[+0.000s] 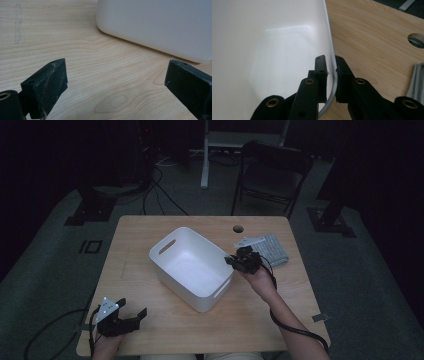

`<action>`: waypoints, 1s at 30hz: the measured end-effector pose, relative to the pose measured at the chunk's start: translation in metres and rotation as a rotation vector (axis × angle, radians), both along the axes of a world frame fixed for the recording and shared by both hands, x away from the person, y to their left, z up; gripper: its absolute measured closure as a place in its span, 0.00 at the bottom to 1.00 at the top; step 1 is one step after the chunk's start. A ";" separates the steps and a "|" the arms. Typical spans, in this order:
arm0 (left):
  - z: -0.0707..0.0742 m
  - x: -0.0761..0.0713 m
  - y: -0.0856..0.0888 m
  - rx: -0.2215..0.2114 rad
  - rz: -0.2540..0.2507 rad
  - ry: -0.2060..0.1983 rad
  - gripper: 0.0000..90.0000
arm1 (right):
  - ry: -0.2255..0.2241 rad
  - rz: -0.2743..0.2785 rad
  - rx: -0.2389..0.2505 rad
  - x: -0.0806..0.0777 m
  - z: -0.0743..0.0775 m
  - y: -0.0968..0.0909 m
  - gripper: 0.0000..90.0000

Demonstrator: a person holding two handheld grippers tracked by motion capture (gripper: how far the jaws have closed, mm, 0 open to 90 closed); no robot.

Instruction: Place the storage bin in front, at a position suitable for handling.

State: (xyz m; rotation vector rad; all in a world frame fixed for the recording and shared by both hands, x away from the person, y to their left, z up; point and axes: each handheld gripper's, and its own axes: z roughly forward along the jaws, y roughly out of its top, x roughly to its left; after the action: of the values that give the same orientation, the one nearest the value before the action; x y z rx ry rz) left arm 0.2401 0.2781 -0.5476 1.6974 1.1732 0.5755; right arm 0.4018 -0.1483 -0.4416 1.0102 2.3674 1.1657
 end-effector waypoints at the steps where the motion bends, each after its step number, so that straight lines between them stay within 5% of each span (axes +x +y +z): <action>1: 0.000 0.000 0.000 0.004 -0.002 -0.001 0.05 | 0.001 0.004 0.001 -0.001 0.000 -0.001 0.92; 30: 0.002 -0.001 -0.008 -0.003 -0.068 0.018 0.05 | 0.002 0.093 -0.008 -0.047 -0.002 -0.015 0.92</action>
State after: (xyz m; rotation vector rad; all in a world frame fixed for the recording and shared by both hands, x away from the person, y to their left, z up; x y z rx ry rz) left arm 0.2393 0.2697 -0.5459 1.7365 1.1243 0.5171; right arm 0.3551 -0.1636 -0.4440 0.9071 2.4422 1.1877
